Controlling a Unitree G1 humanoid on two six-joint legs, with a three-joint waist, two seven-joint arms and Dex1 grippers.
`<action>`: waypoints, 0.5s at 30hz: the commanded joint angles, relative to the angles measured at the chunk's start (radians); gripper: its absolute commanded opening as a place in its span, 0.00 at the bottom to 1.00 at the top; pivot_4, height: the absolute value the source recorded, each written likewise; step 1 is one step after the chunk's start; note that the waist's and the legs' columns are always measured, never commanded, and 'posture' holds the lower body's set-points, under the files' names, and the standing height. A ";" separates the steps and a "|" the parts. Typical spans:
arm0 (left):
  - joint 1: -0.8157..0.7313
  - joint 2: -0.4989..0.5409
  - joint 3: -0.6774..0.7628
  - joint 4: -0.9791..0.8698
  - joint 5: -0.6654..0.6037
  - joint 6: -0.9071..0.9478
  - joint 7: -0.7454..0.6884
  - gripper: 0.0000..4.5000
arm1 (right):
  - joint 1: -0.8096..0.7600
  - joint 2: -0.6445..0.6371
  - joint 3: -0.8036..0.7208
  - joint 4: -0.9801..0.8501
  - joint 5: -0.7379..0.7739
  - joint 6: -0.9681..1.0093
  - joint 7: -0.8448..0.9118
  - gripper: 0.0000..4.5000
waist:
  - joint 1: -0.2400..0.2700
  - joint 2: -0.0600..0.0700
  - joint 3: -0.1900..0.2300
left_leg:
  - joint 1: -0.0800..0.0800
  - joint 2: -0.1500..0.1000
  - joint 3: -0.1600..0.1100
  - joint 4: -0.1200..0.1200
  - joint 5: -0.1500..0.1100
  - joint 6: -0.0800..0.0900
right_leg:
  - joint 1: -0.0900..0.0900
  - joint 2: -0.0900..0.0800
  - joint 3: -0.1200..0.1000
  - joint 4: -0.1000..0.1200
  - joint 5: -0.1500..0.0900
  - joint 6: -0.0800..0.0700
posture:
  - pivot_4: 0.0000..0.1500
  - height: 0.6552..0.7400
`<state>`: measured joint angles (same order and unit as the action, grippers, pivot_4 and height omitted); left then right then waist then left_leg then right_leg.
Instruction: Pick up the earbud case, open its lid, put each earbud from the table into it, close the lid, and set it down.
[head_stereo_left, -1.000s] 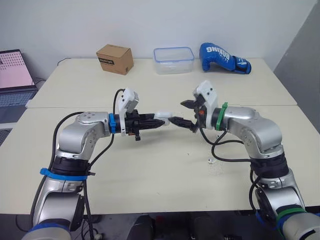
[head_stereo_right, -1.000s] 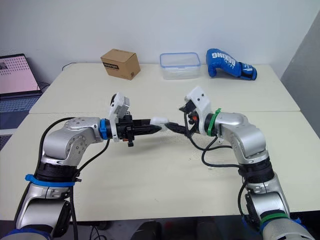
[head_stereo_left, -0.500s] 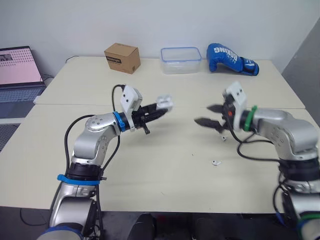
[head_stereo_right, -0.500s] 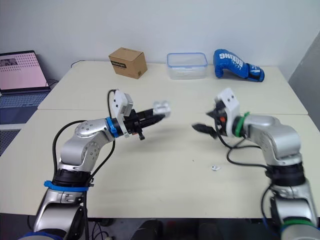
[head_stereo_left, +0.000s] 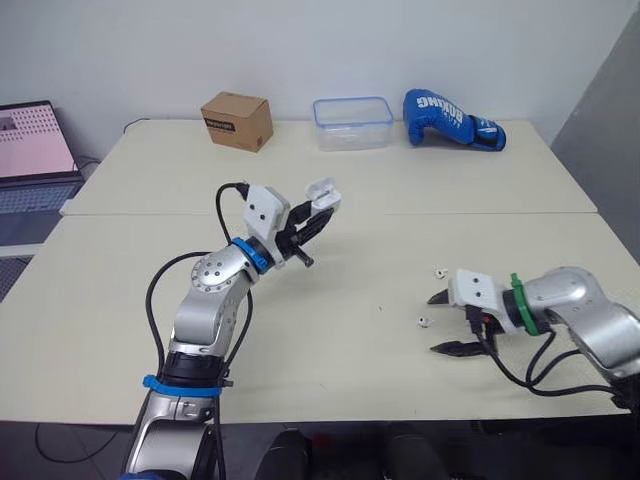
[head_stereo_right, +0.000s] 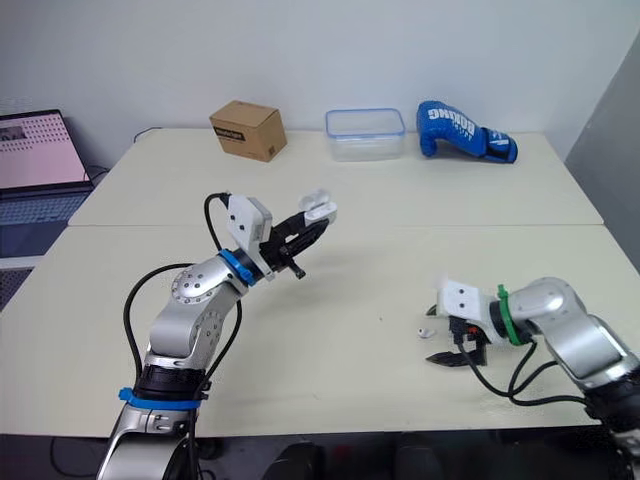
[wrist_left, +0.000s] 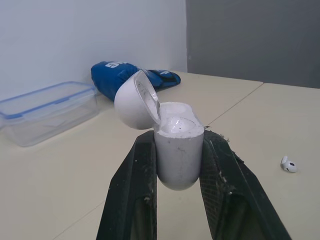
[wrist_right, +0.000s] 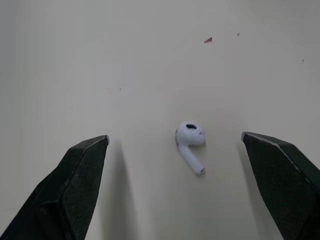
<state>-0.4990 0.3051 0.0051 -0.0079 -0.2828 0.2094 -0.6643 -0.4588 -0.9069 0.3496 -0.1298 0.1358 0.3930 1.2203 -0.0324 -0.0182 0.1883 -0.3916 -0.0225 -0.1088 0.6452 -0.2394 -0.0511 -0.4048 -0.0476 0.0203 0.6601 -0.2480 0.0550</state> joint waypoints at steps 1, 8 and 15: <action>-0.005 0.001 0.001 -0.042 -0.001 -0.021 0.010 0.17 | -0.058 -0.005 0.046 0.030 -0.063 -0.041 0.059 0.99 | 0.003 0.000 0.000 | 0.000 0.000 0.000 0.000 0.000 0.000 | 0.000 0.000 0.000 0.000 0.001 -0.002 | 1.00 1.00; 0.021 0.006 0.003 -0.056 0.006 -0.032 0.021 0.17 | -0.118 -0.008 0.108 0.091 -0.147 -0.046 0.142 0.96 | 0.005 0.000 0.000 | -0.002 -0.002 -0.002 0.000 0.000 0.000 | 0.000 -0.001 -0.001 -0.001 0.002 -0.004 | 1.00 1.00; 0.051 0.009 0.000 -0.072 0.009 -0.032 0.025 0.17 | -0.139 0.033 0.118 0.150 -0.175 -0.082 0.162 0.49 | 0.005 0.000 0.000 | -0.001 -0.001 -0.002 0.000 0.000 0.000 | 0.000 -0.001 -0.002 -0.001 0.002 -0.004 | 1.00 1.00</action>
<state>-0.4501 0.3101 0.0054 -0.0348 -0.2724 0.2042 -0.6426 -0.5924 -0.8707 0.4557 -0.0016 -0.0147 0.3310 1.3734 -0.0277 -0.0183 0.1882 -0.3928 -0.0237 -0.1104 0.6452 -0.2394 -0.0513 -0.4050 -0.0491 0.0187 0.6591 -0.2458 0.0513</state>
